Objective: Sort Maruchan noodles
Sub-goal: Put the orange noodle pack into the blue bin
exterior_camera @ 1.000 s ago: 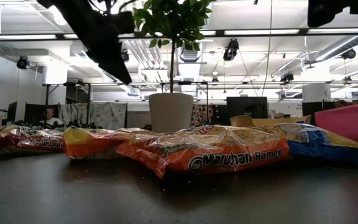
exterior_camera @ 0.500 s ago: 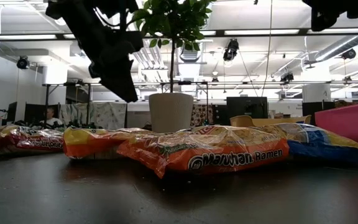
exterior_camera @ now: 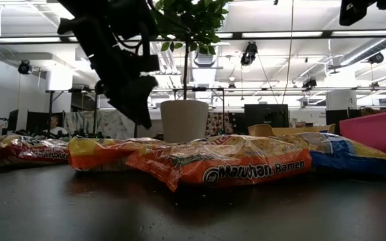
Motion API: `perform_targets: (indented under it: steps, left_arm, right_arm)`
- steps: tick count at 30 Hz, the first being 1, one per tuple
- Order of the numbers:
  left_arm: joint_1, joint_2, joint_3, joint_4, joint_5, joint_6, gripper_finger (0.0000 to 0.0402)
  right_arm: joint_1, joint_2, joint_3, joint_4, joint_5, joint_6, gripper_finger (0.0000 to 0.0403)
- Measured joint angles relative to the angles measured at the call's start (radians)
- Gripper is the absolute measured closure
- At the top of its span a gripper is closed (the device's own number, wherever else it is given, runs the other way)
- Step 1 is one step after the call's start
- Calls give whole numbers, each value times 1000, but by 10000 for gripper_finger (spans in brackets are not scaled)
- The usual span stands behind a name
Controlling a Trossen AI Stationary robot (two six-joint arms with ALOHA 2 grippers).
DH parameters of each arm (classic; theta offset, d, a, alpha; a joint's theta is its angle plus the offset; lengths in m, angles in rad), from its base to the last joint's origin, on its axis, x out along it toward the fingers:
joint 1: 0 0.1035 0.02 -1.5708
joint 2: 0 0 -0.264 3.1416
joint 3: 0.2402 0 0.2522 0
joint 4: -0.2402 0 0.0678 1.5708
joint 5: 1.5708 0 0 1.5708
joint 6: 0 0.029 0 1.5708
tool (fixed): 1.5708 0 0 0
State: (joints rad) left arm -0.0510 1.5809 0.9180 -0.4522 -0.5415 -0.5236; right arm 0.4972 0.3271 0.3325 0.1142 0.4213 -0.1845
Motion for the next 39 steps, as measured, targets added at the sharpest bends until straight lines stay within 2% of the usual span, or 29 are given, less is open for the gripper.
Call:
perform_targets:
  steps: [10,13,17,21,24,27,31,33,39]
  left_arm:
    - [0,51,0,-7,4,5,220]
    - [-1,59,0,-5,41,-14,220]
    - [-8,62,0,26,164,-52,220]
    - [-57,52,5,151,382,17,220]
    - [-105,24,39,130,422,73,220]
    - [-130,-9,56,34,281,84,220]
    - [-136,-25,54,-103,-51,36,220]
    - [-123,-20,45,-152,-175,-3,220]
    - [-91,7,-24,-76,-207,-15,246]
  right_arm:
    - [0,0,0,11,1,-26,351]
    - [0,0,0,22,1,-36,351]
    - [0,0,0,23,1,-37,351]
    - [0,0,0,23,1,-37,351]
    - [0,0,0,23,1,-37,351]
    - [0,0,0,23,1,-37,351]
    - [0,0,0,24,1,-43,351]
    - [0,0,0,26,2,-43,351]
    - [0,0,0,26,10,-43,351]
